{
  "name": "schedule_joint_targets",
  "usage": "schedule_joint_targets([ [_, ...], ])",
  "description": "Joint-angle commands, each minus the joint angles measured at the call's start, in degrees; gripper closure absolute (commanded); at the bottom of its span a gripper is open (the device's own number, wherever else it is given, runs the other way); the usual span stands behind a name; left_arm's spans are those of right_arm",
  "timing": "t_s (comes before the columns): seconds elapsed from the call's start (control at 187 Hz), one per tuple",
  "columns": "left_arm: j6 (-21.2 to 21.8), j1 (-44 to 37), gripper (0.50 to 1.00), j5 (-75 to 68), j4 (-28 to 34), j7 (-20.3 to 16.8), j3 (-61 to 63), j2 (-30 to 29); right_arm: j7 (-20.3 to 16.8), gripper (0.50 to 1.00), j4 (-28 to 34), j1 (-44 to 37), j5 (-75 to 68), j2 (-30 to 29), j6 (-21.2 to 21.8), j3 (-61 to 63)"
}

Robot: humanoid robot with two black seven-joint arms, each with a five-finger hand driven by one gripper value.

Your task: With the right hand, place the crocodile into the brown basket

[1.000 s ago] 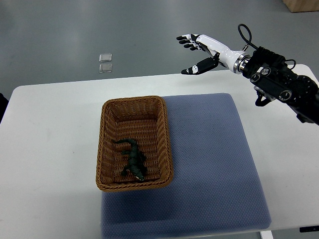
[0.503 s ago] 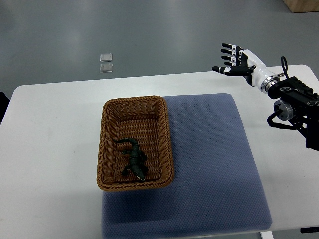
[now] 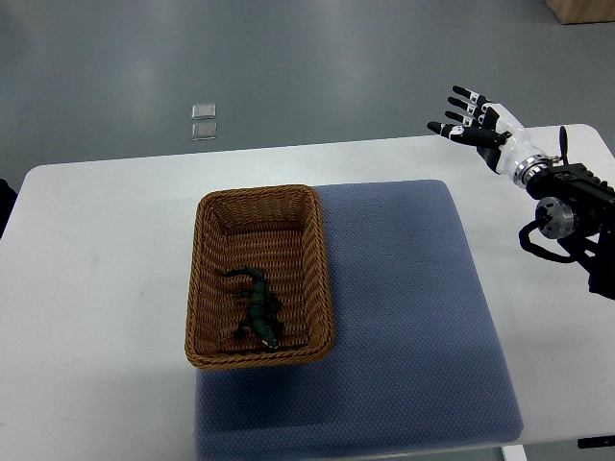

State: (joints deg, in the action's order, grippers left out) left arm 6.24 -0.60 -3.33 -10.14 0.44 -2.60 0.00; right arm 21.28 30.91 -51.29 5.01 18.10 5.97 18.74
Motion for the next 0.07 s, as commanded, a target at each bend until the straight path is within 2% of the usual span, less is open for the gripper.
schedule_joint_targets([
  [0.0, 0.0, 0.0, 0.500, 0.1, 0.0, 0.0, 0.1, 0.0, 0.3, 0.572, 0.1, 0.4, 0.3, -0.2, 0.0, -0.2],
  [0.064, 0.0, 0.0, 0.500, 0.0, 0.0, 0.0, 0.1, 0.0, 0.6, 0.572, 0.1, 0.8, 0.6, 0.0, -0.2, 0.0],
])
